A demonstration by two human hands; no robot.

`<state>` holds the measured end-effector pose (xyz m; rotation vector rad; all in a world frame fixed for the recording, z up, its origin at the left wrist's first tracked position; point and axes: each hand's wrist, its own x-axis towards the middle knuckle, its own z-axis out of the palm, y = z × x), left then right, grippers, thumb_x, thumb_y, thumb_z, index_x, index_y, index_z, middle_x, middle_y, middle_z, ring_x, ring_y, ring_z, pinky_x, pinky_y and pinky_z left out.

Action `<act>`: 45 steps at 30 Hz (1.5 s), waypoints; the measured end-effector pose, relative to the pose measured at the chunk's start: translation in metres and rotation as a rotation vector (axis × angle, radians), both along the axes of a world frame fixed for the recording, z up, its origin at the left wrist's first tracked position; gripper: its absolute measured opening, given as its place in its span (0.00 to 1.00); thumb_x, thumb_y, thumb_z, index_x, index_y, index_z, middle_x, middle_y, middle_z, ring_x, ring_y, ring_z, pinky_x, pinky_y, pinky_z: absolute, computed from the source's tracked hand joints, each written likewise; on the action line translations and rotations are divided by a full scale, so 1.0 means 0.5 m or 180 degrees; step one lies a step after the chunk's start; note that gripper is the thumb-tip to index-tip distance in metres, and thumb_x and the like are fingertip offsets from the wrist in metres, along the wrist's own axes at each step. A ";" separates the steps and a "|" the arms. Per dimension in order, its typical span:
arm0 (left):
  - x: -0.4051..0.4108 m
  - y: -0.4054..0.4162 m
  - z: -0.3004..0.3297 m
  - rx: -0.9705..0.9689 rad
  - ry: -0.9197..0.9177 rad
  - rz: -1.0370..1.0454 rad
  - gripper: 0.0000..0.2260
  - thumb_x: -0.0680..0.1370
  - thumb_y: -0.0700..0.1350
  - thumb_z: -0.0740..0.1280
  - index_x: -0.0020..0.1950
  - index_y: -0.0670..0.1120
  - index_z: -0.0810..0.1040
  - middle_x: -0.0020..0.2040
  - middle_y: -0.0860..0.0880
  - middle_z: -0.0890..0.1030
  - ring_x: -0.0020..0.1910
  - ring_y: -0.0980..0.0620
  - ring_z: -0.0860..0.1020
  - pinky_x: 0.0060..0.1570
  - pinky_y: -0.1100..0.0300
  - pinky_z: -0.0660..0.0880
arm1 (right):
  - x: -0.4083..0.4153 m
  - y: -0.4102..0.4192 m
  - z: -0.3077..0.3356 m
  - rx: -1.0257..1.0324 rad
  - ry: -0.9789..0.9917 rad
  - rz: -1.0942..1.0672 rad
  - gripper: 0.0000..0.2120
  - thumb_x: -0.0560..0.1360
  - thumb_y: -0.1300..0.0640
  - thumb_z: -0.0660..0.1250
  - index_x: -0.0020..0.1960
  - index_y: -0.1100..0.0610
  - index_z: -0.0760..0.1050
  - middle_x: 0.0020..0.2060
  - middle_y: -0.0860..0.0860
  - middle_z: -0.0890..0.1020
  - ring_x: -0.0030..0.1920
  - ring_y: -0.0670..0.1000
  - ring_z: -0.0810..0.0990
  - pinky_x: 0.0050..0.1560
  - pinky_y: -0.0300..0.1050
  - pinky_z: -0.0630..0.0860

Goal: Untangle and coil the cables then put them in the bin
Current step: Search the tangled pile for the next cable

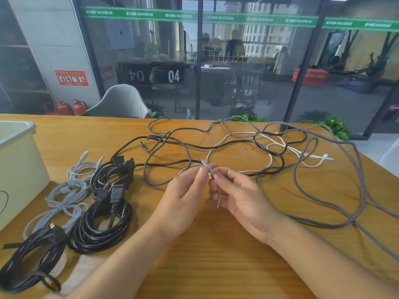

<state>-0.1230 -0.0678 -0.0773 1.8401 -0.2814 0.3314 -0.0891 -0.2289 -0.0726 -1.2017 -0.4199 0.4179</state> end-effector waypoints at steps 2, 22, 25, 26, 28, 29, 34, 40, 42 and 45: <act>-0.009 -0.014 0.008 -0.0239 0.0058 -0.0148 0.15 0.87 0.47 0.57 0.64 0.45 0.82 0.39 0.48 0.80 0.46 0.55 0.81 0.50 0.59 0.79 | 0.000 0.001 -0.005 -0.0163 -0.0156 -0.0012 0.11 0.81 0.54 0.67 0.56 0.59 0.82 0.39 0.51 0.77 0.40 0.50 0.77 0.51 0.49 0.80; -0.035 -0.010 0.060 -0.1658 0.1012 -0.0623 0.27 0.87 0.56 0.50 0.58 0.41 0.84 0.59 0.44 0.86 0.62 0.49 0.82 0.62 0.53 0.73 | -0.028 0.004 -0.011 -0.2222 -0.2532 0.0202 0.14 0.87 0.51 0.58 0.47 0.52 0.78 0.37 0.46 0.81 0.38 0.50 0.78 0.43 0.48 0.75; -0.038 -0.008 0.077 -0.2261 0.0891 -0.0867 0.28 0.87 0.53 0.50 0.50 0.39 0.86 0.58 0.38 0.85 0.63 0.44 0.82 0.61 0.53 0.77 | -0.015 -0.012 -0.005 -0.2630 -0.2577 0.0389 0.19 0.88 0.47 0.54 0.43 0.51 0.74 0.35 0.46 0.78 0.37 0.47 0.75 0.42 0.41 0.71; -0.039 -0.007 0.086 -0.2463 0.0875 -0.0924 0.29 0.87 0.53 0.51 0.46 0.40 0.86 0.56 0.37 0.85 0.62 0.43 0.83 0.57 0.55 0.80 | -0.008 -0.016 -0.005 -0.2817 -0.2709 0.0421 0.21 0.88 0.45 0.51 0.42 0.51 0.73 0.35 0.46 0.77 0.40 0.47 0.75 0.46 0.40 0.71; -0.043 -0.006 0.102 -0.2667 0.0877 -0.0885 0.29 0.86 0.54 0.52 0.38 0.43 0.86 0.49 0.39 0.87 0.52 0.44 0.87 0.41 0.61 0.82 | 0.013 -0.026 -0.010 -0.3057 -0.2983 0.0390 0.26 0.86 0.40 0.48 0.40 0.53 0.72 0.35 0.45 0.76 0.44 0.46 0.74 0.53 0.38 0.68; -0.047 -0.004 0.110 -0.2717 0.0890 -0.0802 0.29 0.86 0.54 0.53 0.35 0.45 0.85 0.44 0.42 0.87 0.42 0.48 0.87 0.33 0.64 0.80 | 0.029 -0.033 -0.013 -0.3125 -0.3059 0.0317 0.27 0.85 0.37 0.47 0.40 0.54 0.71 0.35 0.46 0.76 0.44 0.46 0.73 0.53 0.37 0.66; -0.054 0.017 0.132 -0.2591 0.1216 -0.0975 0.25 0.81 0.55 0.56 0.39 0.46 0.88 0.27 0.49 0.79 0.17 0.55 0.72 0.17 0.67 0.59 | 0.104 -0.096 -0.027 -0.3501 -0.3069 -0.0325 0.26 0.78 0.25 0.49 0.41 0.44 0.73 0.38 0.42 0.76 0.46 0.43 0.73 0.52 0.42 0.66; -0.051 -0.003 0.085 -0.1227 0.1841 -0.1417 0.26 0.84 0.58 0.55 0.53 0.43 0.87 0.48 0.39 0.87 0.32 0.48 0.84 0.22 0.65 0.67 | 0.082 -0.085 0.005 -0.2546 -0.2746 -0.1383 0.21 0.74 0.32 0.70 0.39 0.50 0.81 0.27 0.47 0.73 0.31 0.47 0.70 0.36 0.45 0.67; -0.047 -0.009 0.071 -0.1038 0.1887 -0.1275 0.27 0.86 0.57 0.53 0.58 0.41 0.85 0.53 0.39 0.87 0.41 0.46 0.86 0.30 0.64 0.73 | 0.060 -0.077 0.024 -0.2222 -0.2754 -0.1654 0.15 0.75 0.41 0.74 0.37 0.51 0.80 0.25 0.52 0.71 0.29 0.53 0.68 0.32 0.44 0.64; -0.041 -0.013 0.060 -0.0857 0.1772 -0.1054 0.26 0.87 0.57 0.50 0.63 0.42 0.82 0.56 0.43 0.87 0.53 0.43 0.86 0.48 0.56 0.78 | 0.032 -0.063 0.037 -0.2102 -0.2817 -0.1797 0.12 0.76 0.48 0.75 0.37 0.51 0.80 0.22 0.50 0.70 0.27 0.53 0.67 0.30 0.41 0.63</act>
